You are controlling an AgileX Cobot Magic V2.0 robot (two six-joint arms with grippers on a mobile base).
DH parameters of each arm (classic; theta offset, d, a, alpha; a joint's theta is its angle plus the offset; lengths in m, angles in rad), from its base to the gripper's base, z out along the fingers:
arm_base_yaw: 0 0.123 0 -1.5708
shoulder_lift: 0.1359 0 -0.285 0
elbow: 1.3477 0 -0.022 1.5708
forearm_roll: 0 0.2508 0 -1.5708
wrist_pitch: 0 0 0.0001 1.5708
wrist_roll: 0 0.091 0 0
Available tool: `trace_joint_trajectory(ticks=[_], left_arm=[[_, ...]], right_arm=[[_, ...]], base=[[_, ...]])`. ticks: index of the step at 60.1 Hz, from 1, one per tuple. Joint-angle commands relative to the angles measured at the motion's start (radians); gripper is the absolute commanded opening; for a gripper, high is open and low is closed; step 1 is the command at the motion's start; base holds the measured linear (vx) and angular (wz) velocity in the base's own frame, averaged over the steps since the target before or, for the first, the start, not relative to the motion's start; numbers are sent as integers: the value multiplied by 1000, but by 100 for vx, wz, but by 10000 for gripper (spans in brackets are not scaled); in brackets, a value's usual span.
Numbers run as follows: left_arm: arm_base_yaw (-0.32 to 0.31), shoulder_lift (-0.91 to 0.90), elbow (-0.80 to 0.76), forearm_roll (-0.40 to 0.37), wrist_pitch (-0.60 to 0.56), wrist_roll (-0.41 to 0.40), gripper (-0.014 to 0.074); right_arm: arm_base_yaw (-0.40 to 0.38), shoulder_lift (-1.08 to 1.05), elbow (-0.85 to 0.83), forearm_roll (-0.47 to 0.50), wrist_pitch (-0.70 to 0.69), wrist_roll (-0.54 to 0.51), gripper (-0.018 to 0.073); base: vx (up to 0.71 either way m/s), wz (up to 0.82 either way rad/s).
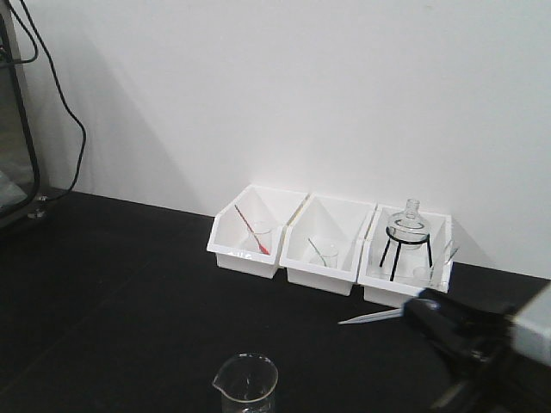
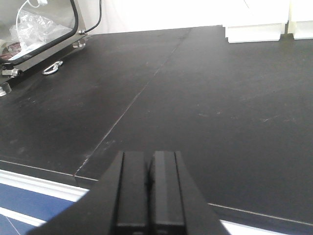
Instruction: Grab transparent chemical and place on left bench
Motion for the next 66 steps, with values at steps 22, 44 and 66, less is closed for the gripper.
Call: trace_joint_trajectory(ticks=[22,44,66], left_arm=[[-2,-19,16,-1,-78,-8,-3],[-2,-19,16,-1,-78,-8,-3],[-2,-19,16,-1,-78,-8,-3]], right_arm=[[311,385,-317,215,131,-232,-1],[311,503,-317,217,100,-224,68],[311,535,-317,223,6,-219,480]], base=[[0,0],[0,0],[0,0]])
